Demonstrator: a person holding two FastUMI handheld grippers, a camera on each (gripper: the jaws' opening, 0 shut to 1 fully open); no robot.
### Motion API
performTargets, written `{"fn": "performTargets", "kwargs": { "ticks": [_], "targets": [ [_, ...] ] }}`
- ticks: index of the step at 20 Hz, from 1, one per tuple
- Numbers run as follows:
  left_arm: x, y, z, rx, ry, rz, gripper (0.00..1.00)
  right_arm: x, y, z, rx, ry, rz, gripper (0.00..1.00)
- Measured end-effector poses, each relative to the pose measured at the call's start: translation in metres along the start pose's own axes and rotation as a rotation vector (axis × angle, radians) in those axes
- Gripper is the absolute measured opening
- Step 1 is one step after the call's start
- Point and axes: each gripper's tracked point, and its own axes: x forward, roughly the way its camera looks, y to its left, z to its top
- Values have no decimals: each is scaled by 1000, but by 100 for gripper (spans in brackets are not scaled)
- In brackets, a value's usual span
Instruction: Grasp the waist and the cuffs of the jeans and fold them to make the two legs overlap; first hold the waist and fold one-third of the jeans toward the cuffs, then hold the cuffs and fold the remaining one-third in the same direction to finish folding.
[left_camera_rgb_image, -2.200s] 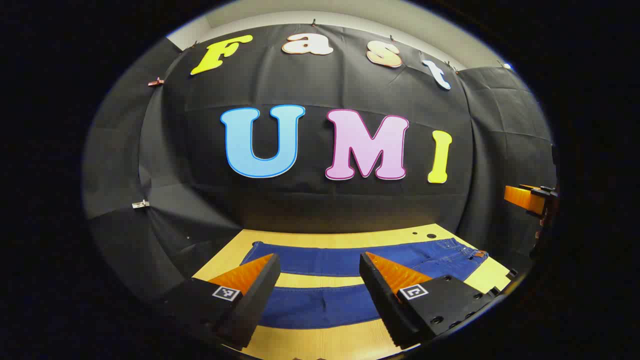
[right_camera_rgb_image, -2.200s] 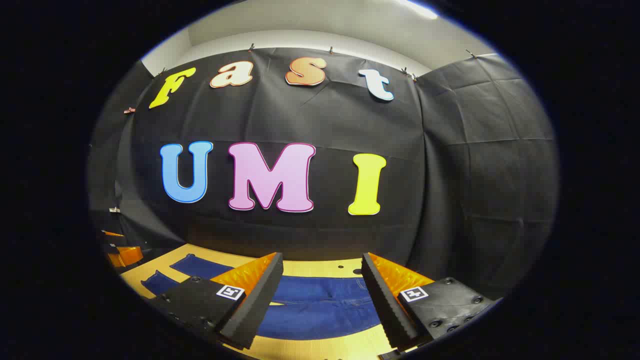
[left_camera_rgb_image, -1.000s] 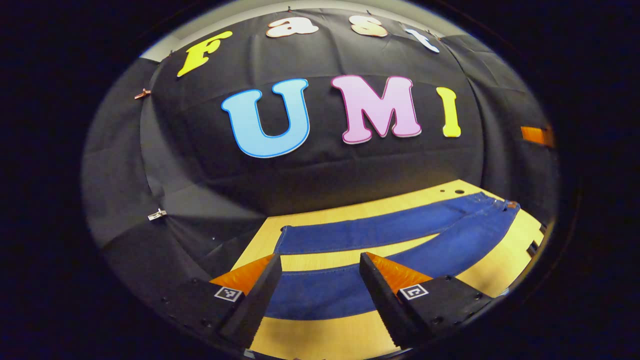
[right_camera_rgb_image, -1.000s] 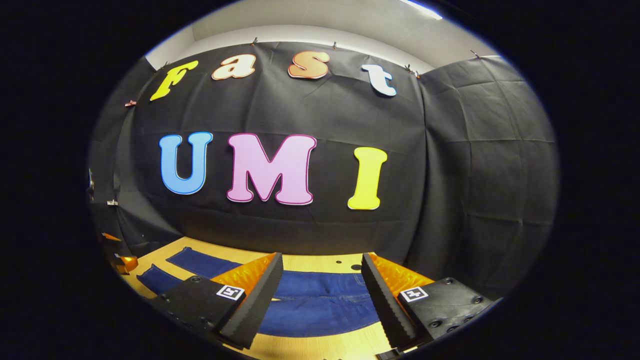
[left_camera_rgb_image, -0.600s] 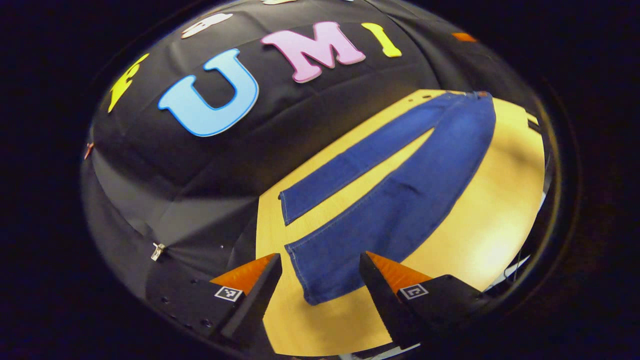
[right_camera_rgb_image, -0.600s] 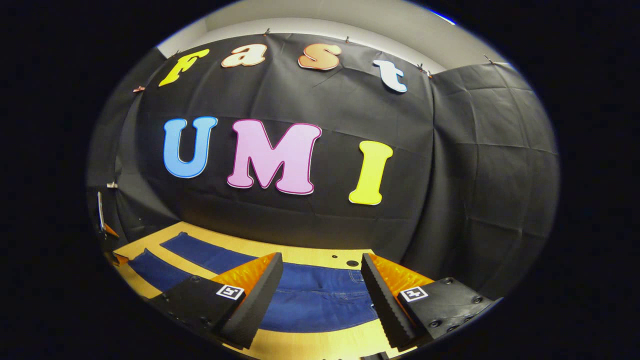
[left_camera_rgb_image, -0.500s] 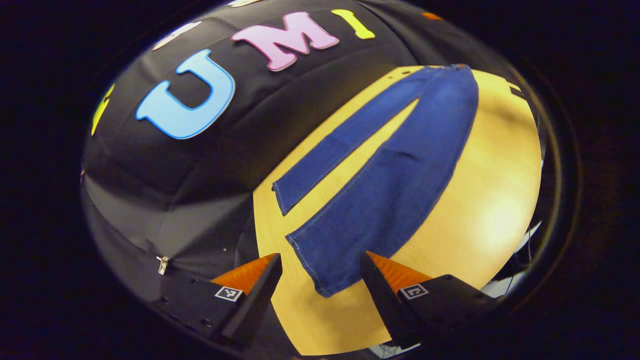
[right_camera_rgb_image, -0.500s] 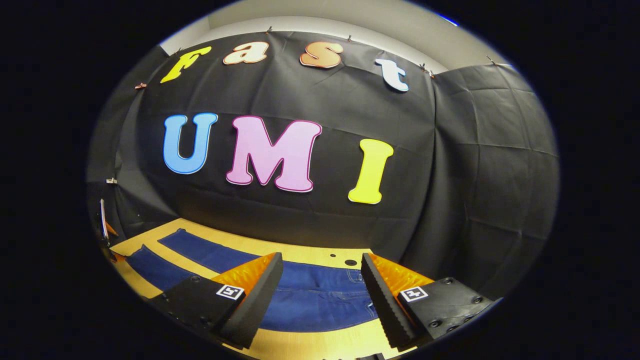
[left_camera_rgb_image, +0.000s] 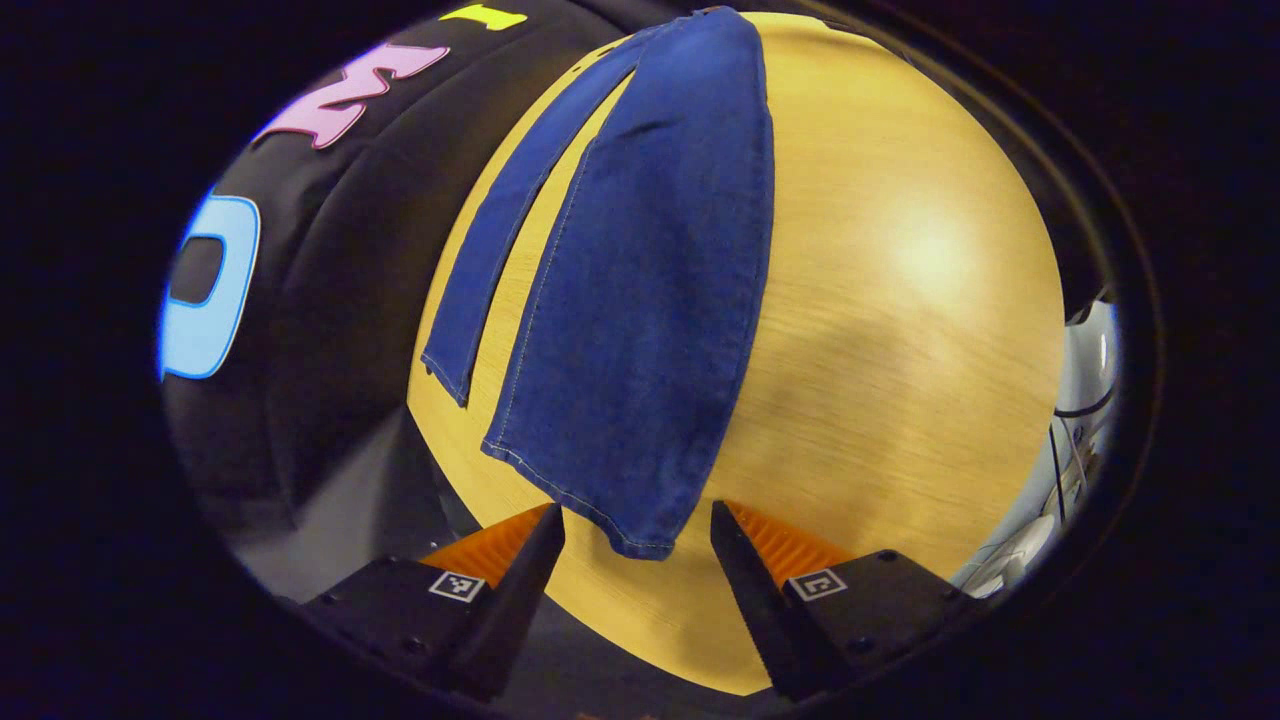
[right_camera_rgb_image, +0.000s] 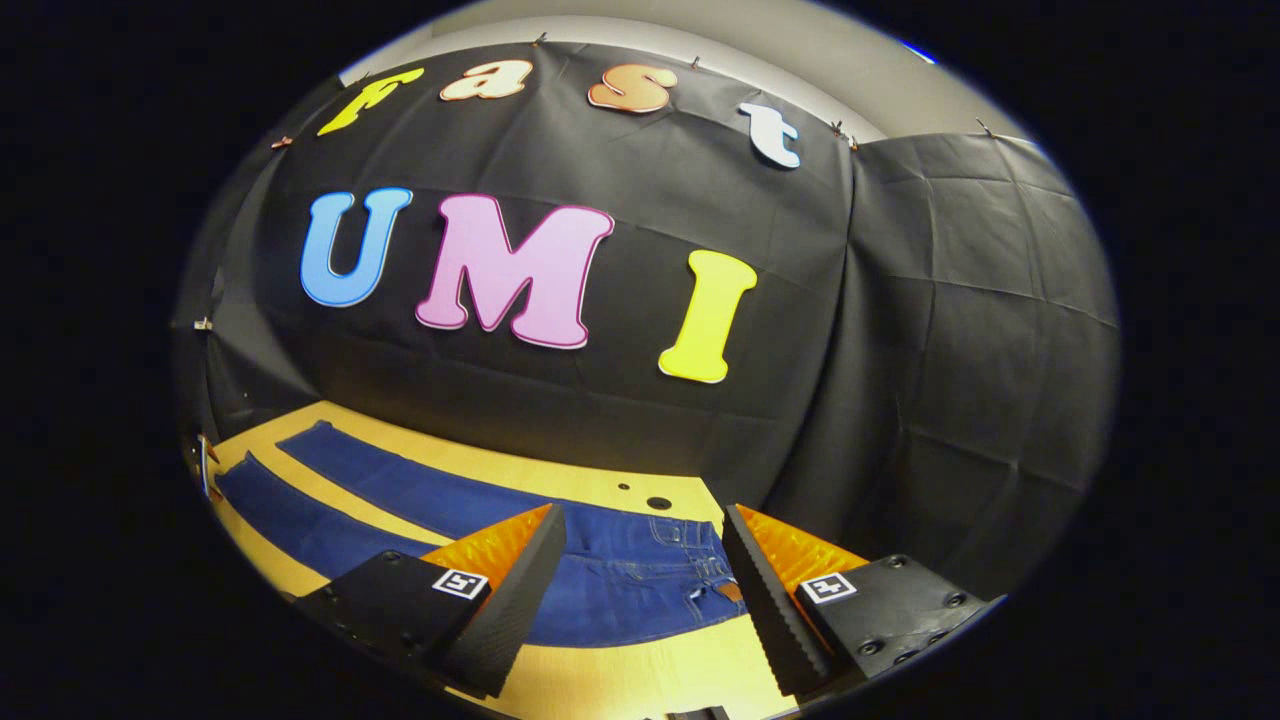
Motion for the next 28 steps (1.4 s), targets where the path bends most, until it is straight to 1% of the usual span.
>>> {"fn": "performTargets", "kwargs": {
  "ticks": [2,4,5,6,8,9,10,11,13,14,15,16,17,18,19,22,24,26,27,28],
  "targets": [
    [9,6,3,2,-5,-13,94,3,-4,-9,-10,19,-10,97],
    [14,10,6,30,-13,-29,92,8,-6,-15,-31,28,-14,97],
    [16,12,7,44,-19,-41,87,12,-6,-18,-46,28,-13,97],
    [21,10,8,45,-17,-67,85,17,-8,-21,-68,25,-13,97],
    [30,12,9,36,-9,-95,67,31,-16,-26,-118,19,-13,97],
    [32,15,10,29,-4,-111,54,40,-21,-29,-140,16,-13,97],
    [34,16,11,17,-1,-134,51,49,-31,-35,-168,23,-19,97],
    [35,17,9,4,-6,-149,40,58,-42,-39,-206,24,-23,97],
    [39,14,11,-22,-14,-188,29,76,-64,-44,-307,16,-34,97],
    [39,13,13,-32,-19,-201,25,84,-72,-48,-361,14,-28,97],
    [37,10,12,-38,-22,-212,20,93,-77,-53,-423,14,-11,97],
    [36,8,14,-46,-25,-220,17,101,-81,-59,-499,18,15,97],
    [34,8,16,-54,-32,-218,13,108,-84,-68,-593,23,50,97],
    [38,6,22,-60,-36,-222,11,113,-87,-79,-689,32,91,97],
    [36,6,16,-70,-36,-225,7,120,-91,-93,-776,42,139,97],
    [35,2,16,-79,-26,-242,6,137,-104,-151,-1005,131,289,96],
    [34,2,14,-66,-19,-248,6,147,-120,-190,-1201,193,388,96],
    [33,4,14,-52,-12,-243,6,147,-126,-222,-1386,229,516,96],
    [33,4,13,-52,-10,-241,6,141,-126,-238,-1437,247,582,96],
    [34,4,14,-54,-8,-241,6,132,-123,-253,-1463,266,636,96]
  ]
}}
